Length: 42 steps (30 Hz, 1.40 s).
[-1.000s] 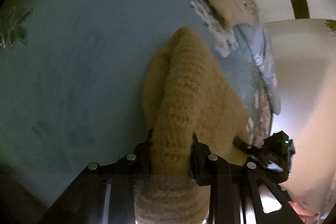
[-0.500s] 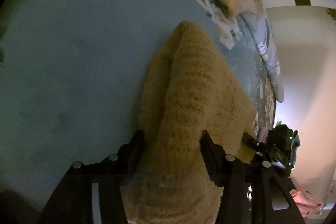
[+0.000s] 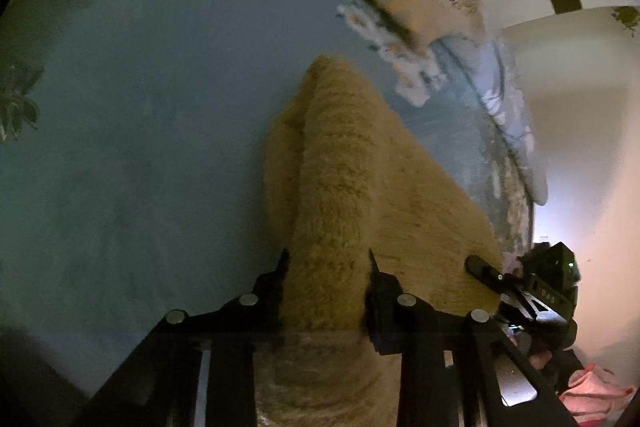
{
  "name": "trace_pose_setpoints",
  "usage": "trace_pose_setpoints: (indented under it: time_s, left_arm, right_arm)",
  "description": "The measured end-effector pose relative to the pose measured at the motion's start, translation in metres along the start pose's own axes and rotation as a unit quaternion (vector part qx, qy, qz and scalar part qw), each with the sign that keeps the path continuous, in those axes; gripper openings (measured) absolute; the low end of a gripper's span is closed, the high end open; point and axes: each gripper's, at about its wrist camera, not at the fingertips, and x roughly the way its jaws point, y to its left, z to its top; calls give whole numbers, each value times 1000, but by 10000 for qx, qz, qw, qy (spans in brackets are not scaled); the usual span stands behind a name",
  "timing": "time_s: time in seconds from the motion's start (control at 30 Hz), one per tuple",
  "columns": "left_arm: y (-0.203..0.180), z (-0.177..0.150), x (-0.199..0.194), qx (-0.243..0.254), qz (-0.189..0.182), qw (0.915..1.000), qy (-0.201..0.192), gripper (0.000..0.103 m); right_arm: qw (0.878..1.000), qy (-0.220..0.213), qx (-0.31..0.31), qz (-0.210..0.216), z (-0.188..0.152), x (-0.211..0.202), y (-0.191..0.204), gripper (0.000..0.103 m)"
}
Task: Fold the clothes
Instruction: 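Lift the folded sweater with both grippers and carry it toward the clothes stack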
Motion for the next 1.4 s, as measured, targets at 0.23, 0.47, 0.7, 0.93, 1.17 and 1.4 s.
trace_pose_setpoints:
  time_s: [0.23, 0.47, 0.7, 0.93, 1.17, 1.4]
  left_arm:
    - [-62, -7, -27, 401, -359, 9980, -332, 31]
    - [-176, -2, -49, 1243, -1049, 9854, -503, 31]
    - [-316, -20, -38, 2246, -1628, 9607, -89, 31]
    - [-457, -62, 10, 3049, -2029, 9284, 624, 31]
    - [-556, -129, 80, 3604, -1987, 9020, 1306, 31]
    - [-587, -163, 140, 3774, -1809, 8951, 1535, 31]
  right_arm:
    - [9977, -395, -558, 13, 12, -55, 40, 37]
    - [9875, -1090, -1135, 0, 35, -182, 63, 37]
    - [9735, -1842, -1327, -281, 40, -340, 52, 37]
    - [9648, -2393, -819, -726, 26, -474, -16, 37]
    - [9617, -2455, -239, -1194, 21, -555, -97, 38]
    - [9629, -2405, 24, -1221, 35, -577, -165, 38]
